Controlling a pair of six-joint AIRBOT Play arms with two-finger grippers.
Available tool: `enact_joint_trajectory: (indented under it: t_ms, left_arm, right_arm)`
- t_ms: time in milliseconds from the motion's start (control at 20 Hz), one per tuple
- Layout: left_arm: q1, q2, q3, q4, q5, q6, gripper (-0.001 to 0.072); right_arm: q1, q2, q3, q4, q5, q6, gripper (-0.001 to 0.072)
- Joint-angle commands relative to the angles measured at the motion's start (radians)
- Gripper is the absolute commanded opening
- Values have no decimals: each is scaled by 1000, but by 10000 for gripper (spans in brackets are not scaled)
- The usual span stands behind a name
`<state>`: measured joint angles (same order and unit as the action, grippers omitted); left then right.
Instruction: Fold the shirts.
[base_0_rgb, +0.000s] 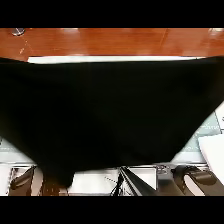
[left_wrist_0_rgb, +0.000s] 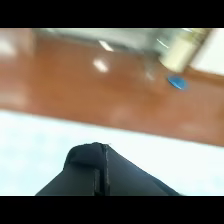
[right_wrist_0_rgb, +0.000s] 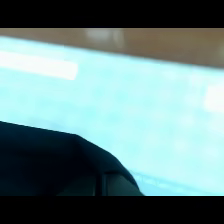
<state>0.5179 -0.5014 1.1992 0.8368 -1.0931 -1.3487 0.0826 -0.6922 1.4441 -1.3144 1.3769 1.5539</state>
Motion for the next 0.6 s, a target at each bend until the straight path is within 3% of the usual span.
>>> enact_joint_trajectory:
  t_ms: [0, 250, 350, 550]
  left_arm:
    - [-79, -79, -346, -130, 219, 92, 20]
    - [-317, -428, -411, -127, 456, 118, 20]
    - [-376, -583, -347, -127, 536, 117, 20]
    - [-405, -833, -167, -140, 505, 114, 21]
  right_arm:
    - [-1, -114, -211, -16, -244, 14, 28]
    - [-14, -538, -138, 24, -401, 24, 28]
    - [-56, -701, -42, 129, -398, 24, 28]
    - [-174, -966, 145, 431, -373, 40, 29]
